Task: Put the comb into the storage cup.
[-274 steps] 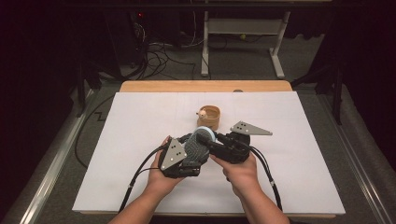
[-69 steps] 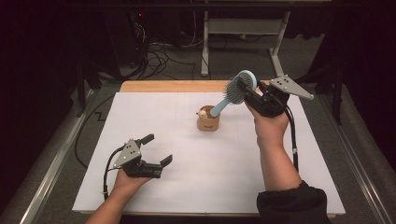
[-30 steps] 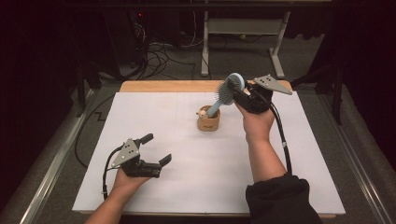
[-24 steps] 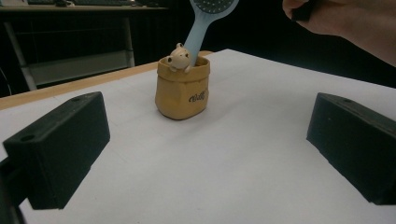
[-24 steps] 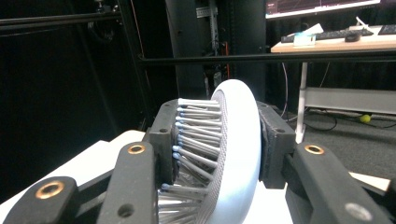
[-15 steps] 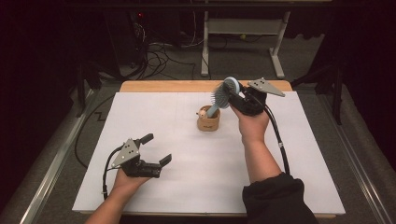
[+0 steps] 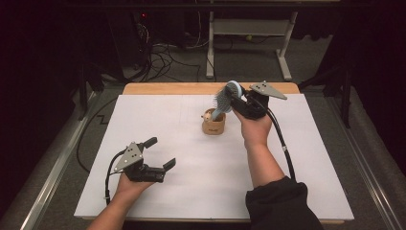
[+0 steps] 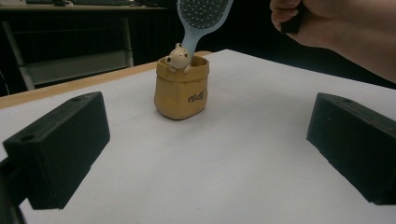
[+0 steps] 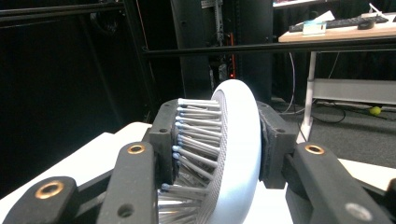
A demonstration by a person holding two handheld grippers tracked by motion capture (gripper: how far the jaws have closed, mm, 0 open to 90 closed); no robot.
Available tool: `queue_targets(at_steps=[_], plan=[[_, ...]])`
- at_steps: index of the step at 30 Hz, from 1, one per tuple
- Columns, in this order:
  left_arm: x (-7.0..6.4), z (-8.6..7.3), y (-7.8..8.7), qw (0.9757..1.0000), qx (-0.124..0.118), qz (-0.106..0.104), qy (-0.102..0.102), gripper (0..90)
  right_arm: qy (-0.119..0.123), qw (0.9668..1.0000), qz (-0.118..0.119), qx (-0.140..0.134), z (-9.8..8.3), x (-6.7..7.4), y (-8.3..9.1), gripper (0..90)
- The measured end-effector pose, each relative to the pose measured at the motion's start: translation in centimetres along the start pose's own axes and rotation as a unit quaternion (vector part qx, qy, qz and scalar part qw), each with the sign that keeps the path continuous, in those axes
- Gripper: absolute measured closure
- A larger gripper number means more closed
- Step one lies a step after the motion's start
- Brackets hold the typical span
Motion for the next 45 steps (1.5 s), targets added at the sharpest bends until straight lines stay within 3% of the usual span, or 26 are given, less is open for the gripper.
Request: queue_targets(at_steps=[23, 32, 45], plan=[[0.0, 0.0, 0.0, 1.0, -0.001, -0.002, 0.001, 0.0, -0.002, 1.0, 0.005, 0.004, -0.3, 0.1, -0.4, 54.1], [0.0, 0.0, 0.0, 1.0, -0.002, -0.002, 0.001, 0.0, -0.017, 0.9998, -0.006, 0.008, -0.4, -0.6, -0.5, 50.0], [-0.1, 0.1, 0.1, 1.0, -0.004, -0.004, 0.002, 0.1, -0.021, 0.9996, -0.015, 0.014, -0.5, -1.0, -0.4, 46.2]])
Point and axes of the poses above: each handheld gripper's, and its own axes: y roughly backward along the jaws, z roughly out of its top, x roughly to its left, the point moved 4 cm from there along -y, roughly forward along the jaws, and after that the axes turned 1 degree about -z, right-handed, at the moved point
